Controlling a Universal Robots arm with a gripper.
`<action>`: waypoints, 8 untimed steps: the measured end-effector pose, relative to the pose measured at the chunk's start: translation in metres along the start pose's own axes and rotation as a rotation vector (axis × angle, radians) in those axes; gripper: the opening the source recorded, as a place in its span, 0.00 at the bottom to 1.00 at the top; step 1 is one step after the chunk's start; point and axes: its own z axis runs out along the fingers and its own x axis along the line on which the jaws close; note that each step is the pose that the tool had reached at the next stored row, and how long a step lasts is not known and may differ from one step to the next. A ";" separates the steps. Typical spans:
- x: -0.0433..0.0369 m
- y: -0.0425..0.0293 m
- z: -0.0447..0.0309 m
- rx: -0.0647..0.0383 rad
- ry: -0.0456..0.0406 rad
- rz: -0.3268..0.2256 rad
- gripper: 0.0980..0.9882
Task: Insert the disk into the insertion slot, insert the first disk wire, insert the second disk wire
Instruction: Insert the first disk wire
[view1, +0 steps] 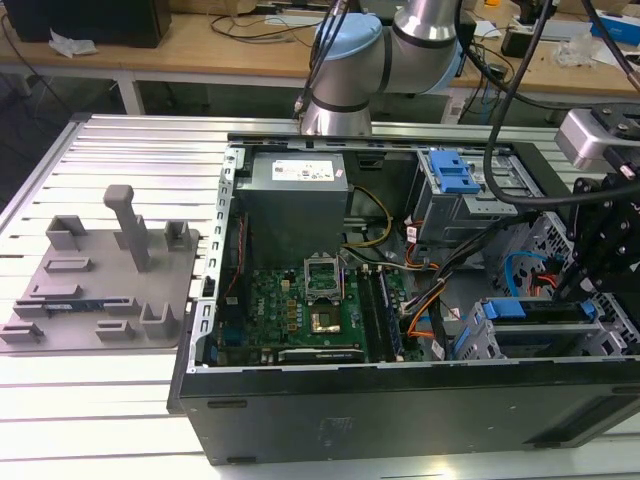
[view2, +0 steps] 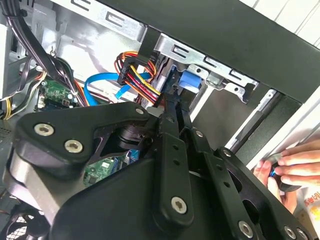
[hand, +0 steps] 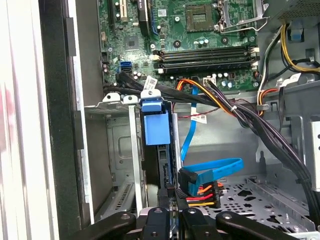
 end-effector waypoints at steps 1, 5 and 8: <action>0.0001 0.0000 0.0001 0.000 0.0001 0.001 0.07; 0.0000 0.0000 0.0007 0.000 -0.0001 0.004 0.07; 0.0000 0.0000 0.0013 0.000 -0.0002 0.004 0.07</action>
